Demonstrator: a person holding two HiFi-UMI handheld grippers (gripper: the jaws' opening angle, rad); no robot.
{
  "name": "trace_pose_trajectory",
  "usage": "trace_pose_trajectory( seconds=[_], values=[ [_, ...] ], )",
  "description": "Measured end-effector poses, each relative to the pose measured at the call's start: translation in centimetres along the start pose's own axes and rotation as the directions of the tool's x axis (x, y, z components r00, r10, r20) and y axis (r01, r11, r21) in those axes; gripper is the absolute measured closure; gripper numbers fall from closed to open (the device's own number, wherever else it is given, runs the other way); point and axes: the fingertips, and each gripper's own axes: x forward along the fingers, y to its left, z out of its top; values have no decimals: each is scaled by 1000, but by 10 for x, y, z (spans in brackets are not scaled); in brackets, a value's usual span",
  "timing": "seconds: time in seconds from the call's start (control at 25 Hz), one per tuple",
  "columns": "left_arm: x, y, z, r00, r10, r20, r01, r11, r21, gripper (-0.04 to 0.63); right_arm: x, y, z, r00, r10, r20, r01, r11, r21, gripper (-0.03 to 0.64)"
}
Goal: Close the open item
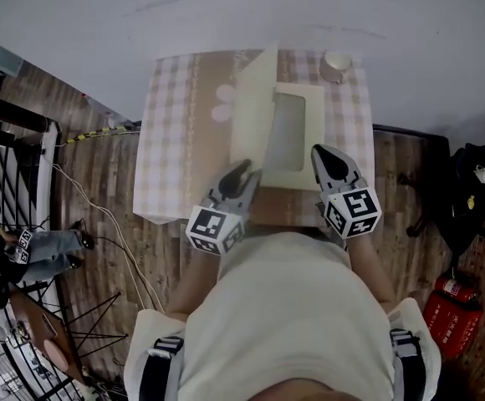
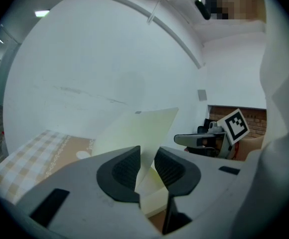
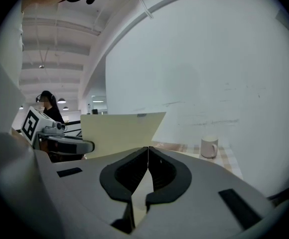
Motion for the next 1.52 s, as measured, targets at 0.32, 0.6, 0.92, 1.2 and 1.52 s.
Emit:
trace_pose_trajectory(
  seconds=[0.32,0.6,0.92,1.2,1.52],
  values=[
    [21,-25,-19,998,27,-57,-27,1000,-1,509,-7,-40,-4,999,40,-23,-40,999,-1,615],
    [37,-42,-44,991,61,-117,-60,998,7,500,-8,-61,-7,995,83,-47,-84,996,-28,616],
    [53,-56,-65,981,90,-175,-86,996,30,494,10,-81,-2,989,131,-61,-136,988,-76,616],
    [64,-61,-86,965,107,-240,-96,994,58,491,41,-87,-11,974,190,-123,-205,971,-126,617],
    [71,-64,-107,944,134,-303,-101,988,121,490,75,-83,-50,941,227,-250,-273,947,-167,617]
  ],
)
